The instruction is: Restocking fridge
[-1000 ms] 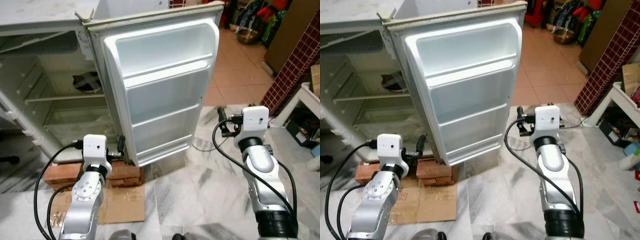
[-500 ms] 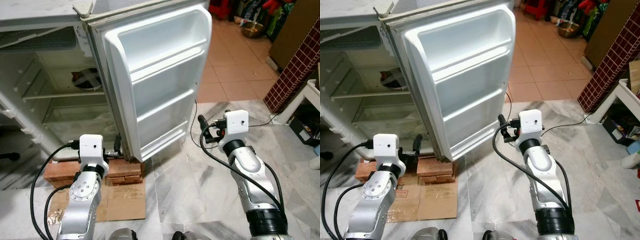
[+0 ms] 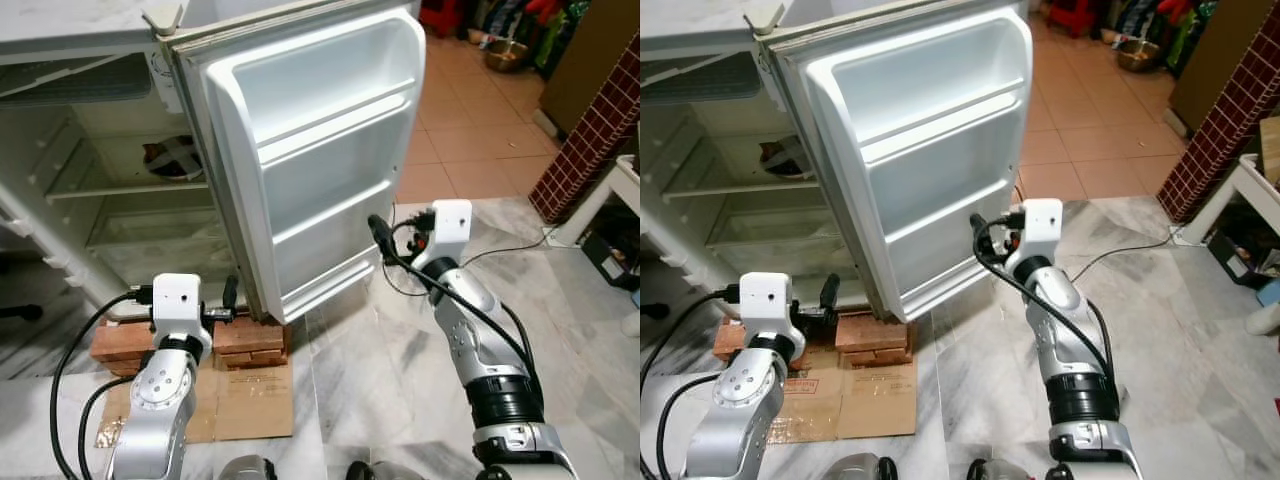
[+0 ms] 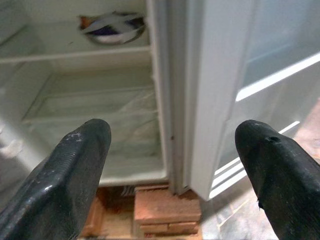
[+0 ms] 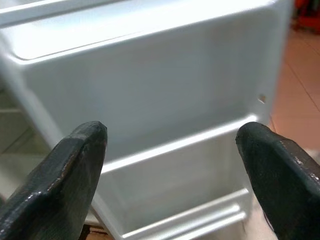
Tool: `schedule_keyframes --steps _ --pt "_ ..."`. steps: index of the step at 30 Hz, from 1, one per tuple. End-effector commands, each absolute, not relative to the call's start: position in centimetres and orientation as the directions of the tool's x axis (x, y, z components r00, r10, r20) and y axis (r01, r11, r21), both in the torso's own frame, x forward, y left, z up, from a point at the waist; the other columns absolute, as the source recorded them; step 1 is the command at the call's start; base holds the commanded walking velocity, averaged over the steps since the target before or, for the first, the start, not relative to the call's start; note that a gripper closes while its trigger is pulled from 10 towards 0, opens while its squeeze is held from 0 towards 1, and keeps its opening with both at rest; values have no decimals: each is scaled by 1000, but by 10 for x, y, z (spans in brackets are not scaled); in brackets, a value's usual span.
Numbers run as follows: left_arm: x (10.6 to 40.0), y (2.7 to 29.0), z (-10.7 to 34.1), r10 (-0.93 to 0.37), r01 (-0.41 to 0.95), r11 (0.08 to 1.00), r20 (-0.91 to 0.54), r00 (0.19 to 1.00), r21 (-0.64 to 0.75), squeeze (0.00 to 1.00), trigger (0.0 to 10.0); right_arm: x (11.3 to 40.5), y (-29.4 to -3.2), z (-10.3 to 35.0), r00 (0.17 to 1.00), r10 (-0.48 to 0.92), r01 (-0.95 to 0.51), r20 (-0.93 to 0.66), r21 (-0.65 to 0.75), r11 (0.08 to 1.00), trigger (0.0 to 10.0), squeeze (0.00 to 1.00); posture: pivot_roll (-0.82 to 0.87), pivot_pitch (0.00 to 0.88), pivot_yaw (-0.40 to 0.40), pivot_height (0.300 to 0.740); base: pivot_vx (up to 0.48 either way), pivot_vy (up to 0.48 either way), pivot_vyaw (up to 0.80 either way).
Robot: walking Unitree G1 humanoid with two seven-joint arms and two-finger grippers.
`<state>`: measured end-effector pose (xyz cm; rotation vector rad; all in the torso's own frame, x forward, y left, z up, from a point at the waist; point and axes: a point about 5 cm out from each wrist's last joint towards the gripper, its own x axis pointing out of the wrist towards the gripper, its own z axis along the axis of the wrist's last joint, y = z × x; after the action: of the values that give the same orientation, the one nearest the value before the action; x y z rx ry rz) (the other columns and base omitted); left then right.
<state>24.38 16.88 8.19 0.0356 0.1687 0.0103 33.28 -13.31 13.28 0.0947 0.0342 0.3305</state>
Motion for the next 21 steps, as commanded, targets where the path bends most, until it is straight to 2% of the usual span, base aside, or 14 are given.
schedule_keyframes --steps 1,7,10,12,21 --pt "241 174 84 21 -15 999 -167 986 35 0 10000 331 -125 141 921 387 -388 32 12 922 10000 0 68 131 16 740 0 465 0" --pt "242 169 83 10 -7 1000 -170 985 20 0 10000 326 -123 149 888 454 -442 71 -143 886 10000 0 58 130 13 740 0 463 0" --pt "243 166 82 2 -1 1000 -175 985 6 0 10000 325 -126 155 856 510 -467 86 -295 834 10000 0 51 128 10 740 0 461 0" --pt "243 165 82 1 0 1000 -175 985 7 0 10000 325 -128 156 853 515 -466 85 -320 825 10000 0 49 127 9 740 0 289 0" --pt "244 165 85 -8 10 1000 -148 989 11 0 10000 324 -138 160 845 524 -451 110 -382 807 10000 0 48 117 2 740 0 0 0"
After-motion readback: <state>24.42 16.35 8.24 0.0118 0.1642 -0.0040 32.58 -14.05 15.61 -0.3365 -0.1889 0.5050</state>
